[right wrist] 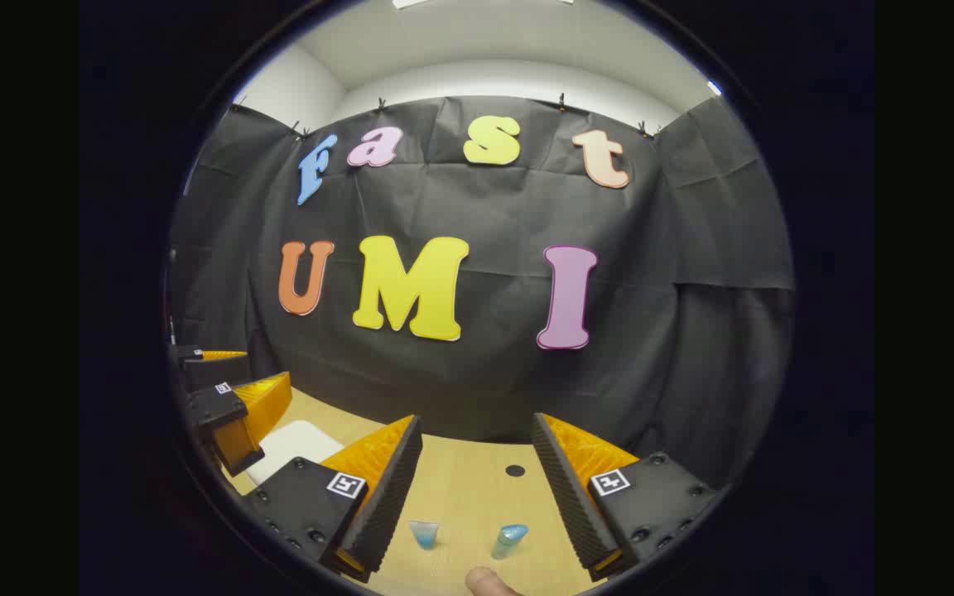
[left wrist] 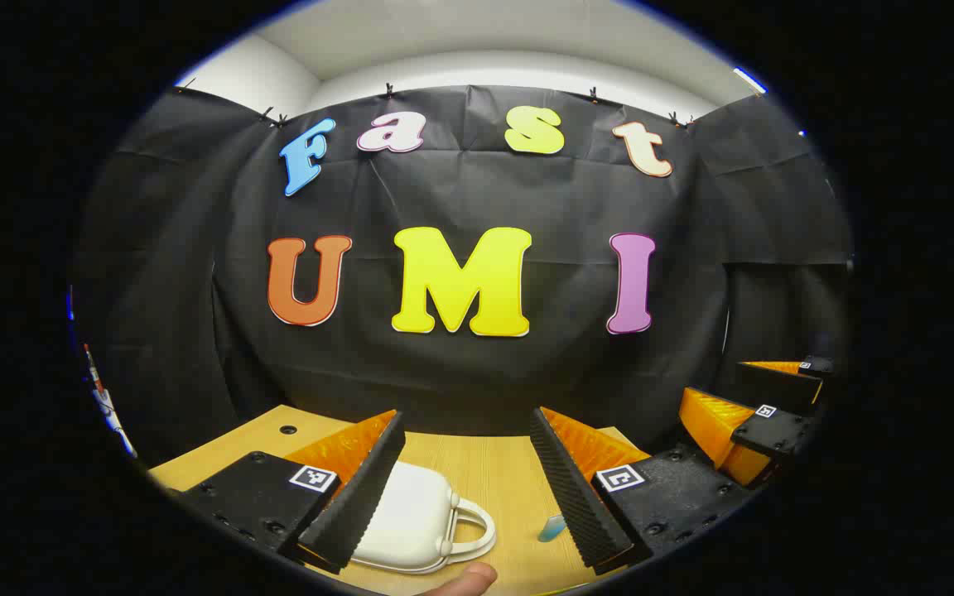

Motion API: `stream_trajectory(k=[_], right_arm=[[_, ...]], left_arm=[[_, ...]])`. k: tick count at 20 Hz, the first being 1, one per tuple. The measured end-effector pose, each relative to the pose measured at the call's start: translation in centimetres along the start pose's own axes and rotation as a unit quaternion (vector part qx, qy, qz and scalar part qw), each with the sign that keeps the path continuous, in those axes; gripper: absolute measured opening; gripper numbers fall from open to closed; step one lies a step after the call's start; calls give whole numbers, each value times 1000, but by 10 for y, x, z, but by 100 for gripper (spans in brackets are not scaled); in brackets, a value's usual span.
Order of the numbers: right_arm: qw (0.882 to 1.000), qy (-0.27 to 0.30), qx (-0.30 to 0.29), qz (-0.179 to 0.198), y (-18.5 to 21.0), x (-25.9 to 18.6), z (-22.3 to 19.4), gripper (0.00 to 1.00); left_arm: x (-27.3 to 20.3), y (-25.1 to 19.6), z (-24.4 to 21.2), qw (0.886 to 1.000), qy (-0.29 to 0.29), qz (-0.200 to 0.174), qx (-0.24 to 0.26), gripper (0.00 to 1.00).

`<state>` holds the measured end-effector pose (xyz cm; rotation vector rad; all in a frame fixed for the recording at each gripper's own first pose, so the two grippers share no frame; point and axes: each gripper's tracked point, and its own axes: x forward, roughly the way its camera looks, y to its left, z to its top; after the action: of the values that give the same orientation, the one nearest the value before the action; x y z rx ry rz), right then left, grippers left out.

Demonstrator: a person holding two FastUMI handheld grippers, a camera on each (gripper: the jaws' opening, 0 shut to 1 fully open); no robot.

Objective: First open the suitcase, pack the skin care products into it, and then close the suitcase.

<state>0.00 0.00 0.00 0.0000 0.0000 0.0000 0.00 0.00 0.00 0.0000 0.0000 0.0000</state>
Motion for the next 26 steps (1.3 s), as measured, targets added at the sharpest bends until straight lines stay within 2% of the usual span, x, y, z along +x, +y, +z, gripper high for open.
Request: stream_trajectory(k=[13,18,20,23,25,26], right_arm=[[1000,10,2,1,-3,-3,-10,80],[1000,17,-5,-15,-15,-2,-19,79],[999,22,-10,-25,-25,-3,-26,80],[998,34,-16,-43,-43,-6,-40,80],[997,43,-19,-57,-58,-7,-49,80],[997,48,-19,-65,-66,-6,-54,80]], left_arm=[[-1,-7,-14,1000,14,-6,3,98],[4,-5,-33,1000,16,-6,25,98],[6,-3,-54,998,25,-5,49,98],[12,-5,-95,993,39,-13,113,98],[17,-12,-126,983,45,-33,176,99],[19,-18,-142,974,46,-47,215,99]])
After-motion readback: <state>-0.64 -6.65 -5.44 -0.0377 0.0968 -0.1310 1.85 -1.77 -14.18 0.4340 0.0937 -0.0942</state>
